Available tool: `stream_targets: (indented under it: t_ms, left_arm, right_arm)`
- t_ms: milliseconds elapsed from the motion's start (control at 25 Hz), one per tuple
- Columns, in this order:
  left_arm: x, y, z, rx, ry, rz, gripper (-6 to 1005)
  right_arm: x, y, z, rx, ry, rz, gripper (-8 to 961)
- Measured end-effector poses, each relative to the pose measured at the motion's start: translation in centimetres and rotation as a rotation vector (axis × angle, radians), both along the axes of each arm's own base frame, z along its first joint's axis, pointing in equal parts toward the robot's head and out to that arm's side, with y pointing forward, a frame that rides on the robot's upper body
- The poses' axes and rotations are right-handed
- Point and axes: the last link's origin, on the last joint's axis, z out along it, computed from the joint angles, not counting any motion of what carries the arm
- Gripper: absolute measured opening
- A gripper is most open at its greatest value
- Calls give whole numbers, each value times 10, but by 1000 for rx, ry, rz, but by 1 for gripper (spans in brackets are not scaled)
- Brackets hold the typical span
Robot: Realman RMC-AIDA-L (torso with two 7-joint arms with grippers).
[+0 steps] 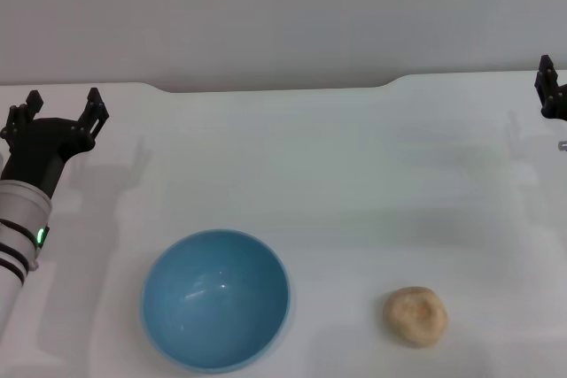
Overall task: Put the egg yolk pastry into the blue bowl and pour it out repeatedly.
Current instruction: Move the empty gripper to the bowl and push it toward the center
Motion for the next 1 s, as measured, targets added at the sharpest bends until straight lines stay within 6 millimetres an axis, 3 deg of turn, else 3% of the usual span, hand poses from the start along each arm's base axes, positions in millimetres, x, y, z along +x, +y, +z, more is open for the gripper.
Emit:
stream_targets:
  t_ms: [480,680,800,1000]
  left_arm:
    - [-5,-3,3,18,-7,17,820]
    - [5,1,5,28,-45,-14,818]
    - [17,8,6,20,-75,-42,818]
    - [46,44,11,-118,-128,-25,816]
  right_arm:
    - [1,-2,-1,-1,3,-5,433]
    - [3,-4,-2,-1,11,-12,433]
    - [4,-5,-2,-3,13,-14,433]
    - [6,-8,-5,-8,19,-21,433]
